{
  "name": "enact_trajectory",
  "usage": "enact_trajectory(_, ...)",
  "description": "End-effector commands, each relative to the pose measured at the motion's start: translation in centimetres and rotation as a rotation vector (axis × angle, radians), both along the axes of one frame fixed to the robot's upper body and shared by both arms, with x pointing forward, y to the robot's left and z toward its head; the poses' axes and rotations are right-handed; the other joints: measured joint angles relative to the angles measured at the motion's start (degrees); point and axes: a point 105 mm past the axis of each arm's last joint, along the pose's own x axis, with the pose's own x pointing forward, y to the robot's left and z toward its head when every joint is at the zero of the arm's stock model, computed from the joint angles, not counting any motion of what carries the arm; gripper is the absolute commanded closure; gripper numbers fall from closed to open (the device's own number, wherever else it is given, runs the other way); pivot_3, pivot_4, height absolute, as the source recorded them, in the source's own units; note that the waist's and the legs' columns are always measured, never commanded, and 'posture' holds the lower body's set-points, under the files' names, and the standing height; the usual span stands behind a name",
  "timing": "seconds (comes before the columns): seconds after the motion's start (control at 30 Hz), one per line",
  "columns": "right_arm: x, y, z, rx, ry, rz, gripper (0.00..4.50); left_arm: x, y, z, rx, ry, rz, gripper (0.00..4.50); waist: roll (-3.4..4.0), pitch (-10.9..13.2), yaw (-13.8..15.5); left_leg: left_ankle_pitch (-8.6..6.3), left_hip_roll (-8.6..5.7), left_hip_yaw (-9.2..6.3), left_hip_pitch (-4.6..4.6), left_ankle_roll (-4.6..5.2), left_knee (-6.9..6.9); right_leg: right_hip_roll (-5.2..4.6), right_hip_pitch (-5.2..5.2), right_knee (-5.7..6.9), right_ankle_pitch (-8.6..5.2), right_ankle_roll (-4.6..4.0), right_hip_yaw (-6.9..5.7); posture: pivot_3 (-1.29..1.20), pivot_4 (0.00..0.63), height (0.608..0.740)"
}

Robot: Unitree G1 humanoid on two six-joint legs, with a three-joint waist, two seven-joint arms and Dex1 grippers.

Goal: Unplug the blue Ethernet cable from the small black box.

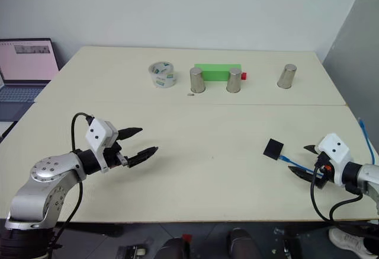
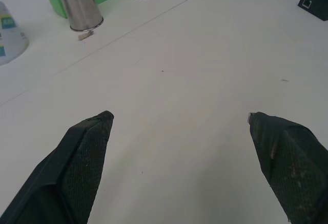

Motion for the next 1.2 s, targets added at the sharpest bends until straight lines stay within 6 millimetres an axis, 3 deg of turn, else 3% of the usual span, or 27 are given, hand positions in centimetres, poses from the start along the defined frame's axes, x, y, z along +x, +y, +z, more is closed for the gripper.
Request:
enact_trajectory(0.03, 0.1, -0.3, 1.4, -0.019, -0.048, 0.004, 0.0, -0.4, -0.6, 1.0, 0.011, -0.034, -0.028, 0.02, 0.0, 0.0, 0.0, 0.0, 0.0, 0.0, 0.0, 0.0, 0.0, 0.0, 0.0, 0.0, 0.0, 0.0, 0.0, 0.0, 0.15, 0.74)
enact_trajectory(0.43, 0.7, 0.3, 0.8, -0.03, -0.052, 0.024, 0.0, -0.8, -1.3, 0.6, 0.003, -0.022, -0.031, 0.02, 0.0, 0.0, 0.0, 0.0, 0.0, 0.01, 0.0, 0.0, 0.01, 0.0, 0.0, 0.0, 0.0, 0.0, 0.01, 0.0, 0.15, 0.74)
enact_trajectory(0.77, 3.4, 1.3, -2.9, -0.064, 0.033, 0.038, 0.0, -1.0, -3.4, -0.1, 0.002, -0.001, -0.111, 0.02, 0.0, 0.0, 0.0, 0.0, 0.0, 0.03, 0.03, 0.0, 0.03, 0.0, 0.0, 0.04, 0.01, 0.01, 0.02, 0.0, 0.15, 0.74)
enact_trajectory(0.93, 4.2, 1.2, -3.4, -0.056, 0.073, 0.067, 0.0, -0.9, -3.8, -0.2, 0.012, -0.003, -0.125, 0.02, 0.0, 0.0, -0.1, 0.0, 0.0, 0.02, 0.03, 0.0, 0.02, 0.0, 0.0, 0.03, 0.01, 0.01, 0.03, 0.0, 0.15, 0.74)
enact_trajectory(1.03, 4.4, 1.1, -3.4, -0.071, 0.082, 0.086, 0.48, -0.9, -3.8, -0.3, 0.009, 0.001, -0.125, 0.0, 0.0, 0.0, -0.1, 0.0, 0.0, 0.02, 0.06, 0.0, 0.04, 0.0, 0.05, 0.05, 0.02, 0.01, 0.03, 0.0, 0.15, 0.74)
enact_trajectory(1.2, 4.3, 1.5, -3.2, -0.093, 0.088, 0.138, 1.66, -0.9, -3.7, -0.5, -0.019, 0.036, -0.118, 0.0, 0.0, 0.0, -0.1, 0.0, 0.0, 0.01, 0.09, 0.0, 0.05, 0.0, 0.09, 0.06, 0.02, 0.02, 0.02, 0.0, 0.15, 0.74)
